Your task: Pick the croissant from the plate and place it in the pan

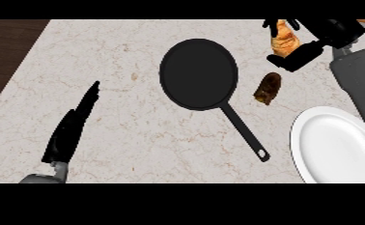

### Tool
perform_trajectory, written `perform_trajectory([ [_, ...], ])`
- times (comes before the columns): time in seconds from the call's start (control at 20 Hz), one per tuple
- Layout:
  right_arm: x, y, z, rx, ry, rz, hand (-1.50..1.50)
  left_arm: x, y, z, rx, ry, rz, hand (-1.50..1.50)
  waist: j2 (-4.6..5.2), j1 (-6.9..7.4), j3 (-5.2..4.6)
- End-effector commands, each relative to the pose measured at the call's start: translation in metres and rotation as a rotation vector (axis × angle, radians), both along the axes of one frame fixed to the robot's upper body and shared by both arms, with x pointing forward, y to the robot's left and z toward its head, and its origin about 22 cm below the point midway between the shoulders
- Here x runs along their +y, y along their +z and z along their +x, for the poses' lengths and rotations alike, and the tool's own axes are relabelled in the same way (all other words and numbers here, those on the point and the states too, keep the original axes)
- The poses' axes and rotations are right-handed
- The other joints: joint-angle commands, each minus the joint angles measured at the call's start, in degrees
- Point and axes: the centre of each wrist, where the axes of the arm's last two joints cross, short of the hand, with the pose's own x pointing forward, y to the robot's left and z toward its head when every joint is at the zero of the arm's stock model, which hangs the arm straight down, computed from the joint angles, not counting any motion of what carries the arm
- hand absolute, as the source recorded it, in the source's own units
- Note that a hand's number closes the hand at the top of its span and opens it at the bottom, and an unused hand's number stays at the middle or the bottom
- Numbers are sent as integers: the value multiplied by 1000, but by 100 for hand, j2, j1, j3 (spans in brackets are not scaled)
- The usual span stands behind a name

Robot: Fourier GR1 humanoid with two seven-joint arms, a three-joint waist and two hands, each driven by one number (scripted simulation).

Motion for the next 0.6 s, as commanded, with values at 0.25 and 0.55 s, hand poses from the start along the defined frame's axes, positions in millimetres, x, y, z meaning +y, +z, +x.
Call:
perform_trajectory([
  [0.25, 90, -21, 46, 99, 227, 93, 150, 7, 0, 1, 7, 13, 10, 0, -55, -127, -28],
  [0.55, 171, -41, 47, 232, 291, 100, 150, 11, 6, 13, 18, 58, 1, 0, -86, -290, -32],
])
